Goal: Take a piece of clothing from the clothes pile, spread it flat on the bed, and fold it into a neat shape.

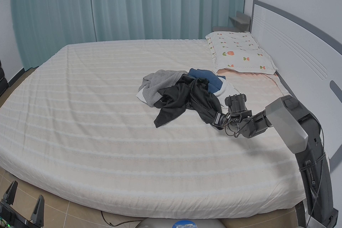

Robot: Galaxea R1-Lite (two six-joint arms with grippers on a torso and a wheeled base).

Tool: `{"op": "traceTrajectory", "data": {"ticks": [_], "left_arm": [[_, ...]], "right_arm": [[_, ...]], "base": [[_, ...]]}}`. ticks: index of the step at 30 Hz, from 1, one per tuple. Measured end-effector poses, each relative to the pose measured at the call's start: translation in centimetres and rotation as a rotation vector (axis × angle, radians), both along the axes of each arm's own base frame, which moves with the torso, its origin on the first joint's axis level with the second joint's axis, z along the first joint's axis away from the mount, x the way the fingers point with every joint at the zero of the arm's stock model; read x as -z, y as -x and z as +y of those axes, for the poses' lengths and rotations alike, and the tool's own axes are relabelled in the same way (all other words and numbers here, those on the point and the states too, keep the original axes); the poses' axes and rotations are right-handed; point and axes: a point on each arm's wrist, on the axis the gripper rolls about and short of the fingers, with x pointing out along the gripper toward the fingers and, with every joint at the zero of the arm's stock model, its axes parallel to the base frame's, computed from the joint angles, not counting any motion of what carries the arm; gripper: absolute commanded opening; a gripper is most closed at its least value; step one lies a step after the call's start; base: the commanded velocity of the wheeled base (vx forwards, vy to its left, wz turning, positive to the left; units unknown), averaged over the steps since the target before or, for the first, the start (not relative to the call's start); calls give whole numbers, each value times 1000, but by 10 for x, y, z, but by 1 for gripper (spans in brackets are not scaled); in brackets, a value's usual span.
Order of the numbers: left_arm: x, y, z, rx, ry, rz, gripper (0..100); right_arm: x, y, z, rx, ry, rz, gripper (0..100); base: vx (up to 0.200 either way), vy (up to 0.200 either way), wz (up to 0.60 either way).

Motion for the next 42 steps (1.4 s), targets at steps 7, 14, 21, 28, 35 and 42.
{"op": "traceTrajectory", "data": {"ticks": [7,14,21,28,35,42], "left_arm": [[0,0,0,0,0,0,100],[0,0,0,0,0,0,100],[0,0,0,0,0,0,100],[0,0,0,1,-1,0,100],[0,0,-1,30,-9,-2,100],[-7,0,-1,69,-6,-20,100]], "right_arm": [[-19,45,-11,-53,-61,13,0],[-32,102,-21,-107,-114,-24,0],[-57,165,-30,-187,-195,-113,0],[-102,223,-40,-264,-268,-242,0],[-161,248,-40,-329,-335,-445,0],[-204,268,-41,-373,-382,-584,0]], "base": [[0,0,0],[0,0,0],[0,0,0],[0,0,0],[0,0,0],[0,0,0]]}}
